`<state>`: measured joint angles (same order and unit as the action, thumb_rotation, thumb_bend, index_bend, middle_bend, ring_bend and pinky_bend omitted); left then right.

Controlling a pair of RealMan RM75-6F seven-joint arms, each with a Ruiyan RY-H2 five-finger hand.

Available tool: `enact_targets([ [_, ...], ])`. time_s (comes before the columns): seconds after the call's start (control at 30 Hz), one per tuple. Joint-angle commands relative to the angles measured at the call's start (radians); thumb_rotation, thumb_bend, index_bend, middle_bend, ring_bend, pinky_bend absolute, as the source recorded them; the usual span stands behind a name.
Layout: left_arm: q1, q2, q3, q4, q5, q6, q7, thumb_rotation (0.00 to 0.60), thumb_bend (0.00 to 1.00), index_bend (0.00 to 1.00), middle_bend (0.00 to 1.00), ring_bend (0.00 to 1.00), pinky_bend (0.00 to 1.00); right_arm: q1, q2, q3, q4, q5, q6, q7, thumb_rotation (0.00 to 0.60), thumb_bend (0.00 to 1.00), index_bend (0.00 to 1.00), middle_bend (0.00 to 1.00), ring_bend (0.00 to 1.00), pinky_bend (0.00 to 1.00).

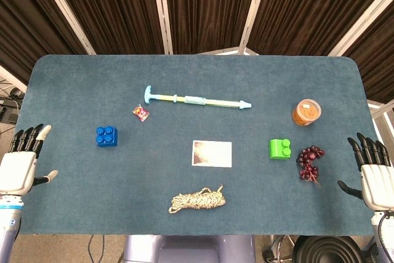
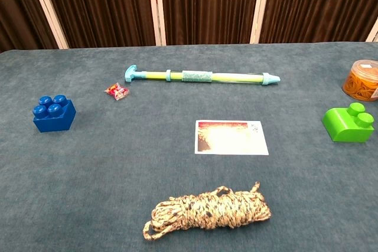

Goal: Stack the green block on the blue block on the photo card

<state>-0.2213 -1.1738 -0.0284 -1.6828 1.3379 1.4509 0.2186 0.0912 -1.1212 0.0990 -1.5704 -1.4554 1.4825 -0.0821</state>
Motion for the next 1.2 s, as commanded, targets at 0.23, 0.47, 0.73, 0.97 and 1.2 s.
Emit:
enact_targets([
  [0.23, -0.013, -0.010, -0.010, 0.022, 0.002, -0.038, 0.000, 0.600, 0.00, 0.00, 0.00, 0.00, 0.00, -0.006, 0.005, -0.003, -0.003, 0.000, 0.005, 0.002, 0.600, 0.00, 0.06, 0.00, 0.00, 0.00],
  [0.47, -0.163, -0.090, -0.077, 0.160, -0.069, -0.289, -0.036, 0.600, 0.00, 0.00, 0.00, 0.00, 0.00, -0.008, 0.008, 0.002, -0.007, 0.011, 0.006, -0.014, 0.600, 0.00, 0.06, 0.00, 0.00, 0.00],
  [0.73, -0.316, -0.214, -0.129, 0.361, -0.154, -0.529, -0.059, 0.600, 0.00, 0.00, 0.00, 0.00, 0.00, 0.000, -0.004, 0.016, 0.007, 0.053, -0.014, -0.054, 0.600, 0.00, 0.06, 0.00, 0.00, 0.00],
  [0.97, -0.382, -0.283, -0.135, 0.477, -0.214, -0.646, -0.054, 0.600, 0.00, 0.02, 0.15, 0.10, 0.12, 0.007, -0.028, 0.023, 0.050, 0.077, -0.032, -0.053, 0.600, 0.00, 0.06, 0.00, 0.00, 0.00],
  [1.2, -0.413, -0.334, -0.140, 0.565, -0.229, -0.704, -0.099, 0.600, 0.00, 0.29, 0.40, 0.28, 0.32, 0.014, -0.044, 0.025, 0.080, 0.089, -0.047, -0.055, 0.600, 0.00, 0.06, 0.00, 0.00, 0.00],
])
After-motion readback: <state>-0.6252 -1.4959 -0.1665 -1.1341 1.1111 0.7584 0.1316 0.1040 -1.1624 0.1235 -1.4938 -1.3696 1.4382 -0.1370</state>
